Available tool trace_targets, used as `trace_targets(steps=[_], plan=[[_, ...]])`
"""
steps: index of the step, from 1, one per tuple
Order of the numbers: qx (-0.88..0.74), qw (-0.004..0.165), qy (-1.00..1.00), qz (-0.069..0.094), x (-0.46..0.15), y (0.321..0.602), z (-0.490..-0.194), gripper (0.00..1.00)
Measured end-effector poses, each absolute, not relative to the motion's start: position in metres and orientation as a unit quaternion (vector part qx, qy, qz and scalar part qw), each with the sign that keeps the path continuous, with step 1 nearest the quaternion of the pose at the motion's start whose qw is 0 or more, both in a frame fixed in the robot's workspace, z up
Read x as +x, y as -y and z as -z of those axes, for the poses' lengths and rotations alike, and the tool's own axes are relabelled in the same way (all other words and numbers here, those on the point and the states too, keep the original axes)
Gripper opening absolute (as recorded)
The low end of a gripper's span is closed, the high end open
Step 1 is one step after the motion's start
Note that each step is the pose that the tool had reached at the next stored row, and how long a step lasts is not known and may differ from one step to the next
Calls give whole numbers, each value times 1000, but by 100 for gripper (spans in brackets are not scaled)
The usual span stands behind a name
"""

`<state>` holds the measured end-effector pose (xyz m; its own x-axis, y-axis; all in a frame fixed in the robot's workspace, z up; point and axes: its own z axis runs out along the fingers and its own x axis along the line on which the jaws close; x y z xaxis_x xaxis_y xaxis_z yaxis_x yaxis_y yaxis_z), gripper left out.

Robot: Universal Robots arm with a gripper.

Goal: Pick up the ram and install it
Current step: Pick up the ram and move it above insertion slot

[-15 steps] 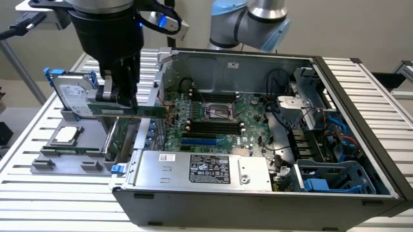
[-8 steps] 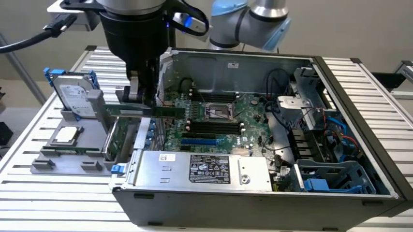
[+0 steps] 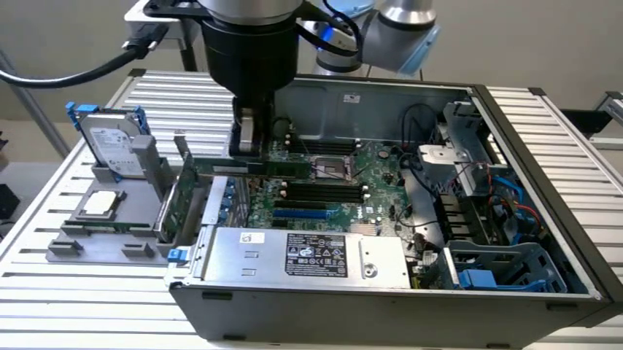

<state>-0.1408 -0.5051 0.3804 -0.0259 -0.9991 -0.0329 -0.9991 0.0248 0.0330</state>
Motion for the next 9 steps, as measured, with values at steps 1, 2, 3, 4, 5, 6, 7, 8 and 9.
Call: trace_targets(steps=[1,2,3,4,5,6,7,8,9], plan=[[-698,0,-716,-23,-136,505,-380,0],[-698,0,-716,-24,-132,505,-380,0],[-698,1,-716,-24,-127,505,-380,0],[-698,1,-716,-24,-123,505,-380,0],[-698,1,-716,-24,-118,505,-379,0],[-698,1,-716,-24,-114,505,-379,0],[-698,1,-716,-24,-109,504,-379,0],[-698,1,-716,-24,-104,504,-378,0],[-698,1,-716,-24,-100,503,-377,0]])
